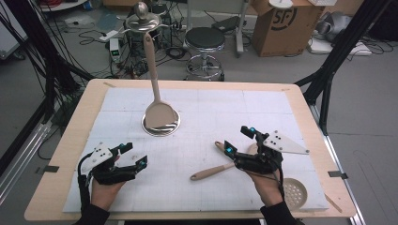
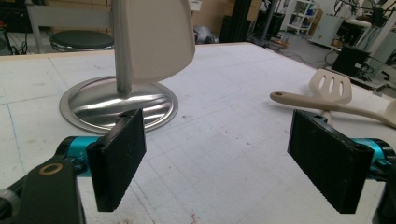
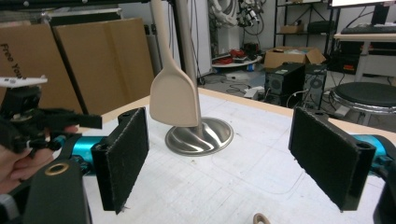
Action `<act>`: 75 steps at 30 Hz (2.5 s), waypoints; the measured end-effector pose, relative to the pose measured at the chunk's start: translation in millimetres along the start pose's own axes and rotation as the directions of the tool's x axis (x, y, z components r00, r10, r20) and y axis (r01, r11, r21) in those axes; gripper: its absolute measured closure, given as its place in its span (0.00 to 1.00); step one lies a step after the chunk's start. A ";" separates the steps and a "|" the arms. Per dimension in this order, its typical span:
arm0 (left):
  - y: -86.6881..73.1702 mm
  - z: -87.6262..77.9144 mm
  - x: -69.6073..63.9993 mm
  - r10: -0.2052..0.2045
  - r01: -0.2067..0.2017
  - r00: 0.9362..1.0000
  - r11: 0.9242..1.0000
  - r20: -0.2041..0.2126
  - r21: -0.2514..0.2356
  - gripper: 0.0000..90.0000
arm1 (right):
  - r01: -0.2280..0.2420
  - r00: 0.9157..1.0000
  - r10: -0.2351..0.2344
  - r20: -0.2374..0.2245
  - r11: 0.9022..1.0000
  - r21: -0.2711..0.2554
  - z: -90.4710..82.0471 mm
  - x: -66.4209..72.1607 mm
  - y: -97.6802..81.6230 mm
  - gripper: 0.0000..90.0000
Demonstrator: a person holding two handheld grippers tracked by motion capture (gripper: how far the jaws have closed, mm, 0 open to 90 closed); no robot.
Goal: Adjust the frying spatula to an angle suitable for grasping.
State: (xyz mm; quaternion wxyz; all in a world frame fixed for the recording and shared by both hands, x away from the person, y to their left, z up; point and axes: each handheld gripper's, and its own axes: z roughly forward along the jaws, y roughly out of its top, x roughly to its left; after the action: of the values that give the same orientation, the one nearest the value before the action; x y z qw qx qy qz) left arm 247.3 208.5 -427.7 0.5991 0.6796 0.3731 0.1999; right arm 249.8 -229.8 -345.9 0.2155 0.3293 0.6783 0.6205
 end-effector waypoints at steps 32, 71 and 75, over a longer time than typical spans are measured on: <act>-0.7 -0.8 -0.1 0.014 -0.014 1.000 1.000 -0.016 0.005 0.22 | -0.048 0.998 0.046 0.048 0.998 0.037 -7.8 -28.2 -35.2 0.19; -2.7 1.5 -0.4 0.016 -0.016 1.000 1.000 -0.016 0.018 0.22 | -0.087 0.995 0.095 -0.018 0.964 0.252 -8.2 -31.3 -64.9 0.31; -2.8 1.4 -0.1 0.014 -0.014 1.000 1.000 -0.017 0.018 0.22 | -0.071 0.996 0.082 -0.026 0.956 0.283 -5.8 -30.5 -60.7 0.34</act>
State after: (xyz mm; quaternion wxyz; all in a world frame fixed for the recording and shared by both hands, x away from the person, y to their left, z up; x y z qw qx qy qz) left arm 247.5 207.5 -430.7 0.5884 0.6856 0.3753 0.2068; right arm 255.8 -256.4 -408.3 0.1292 0.3710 0.7504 0.5316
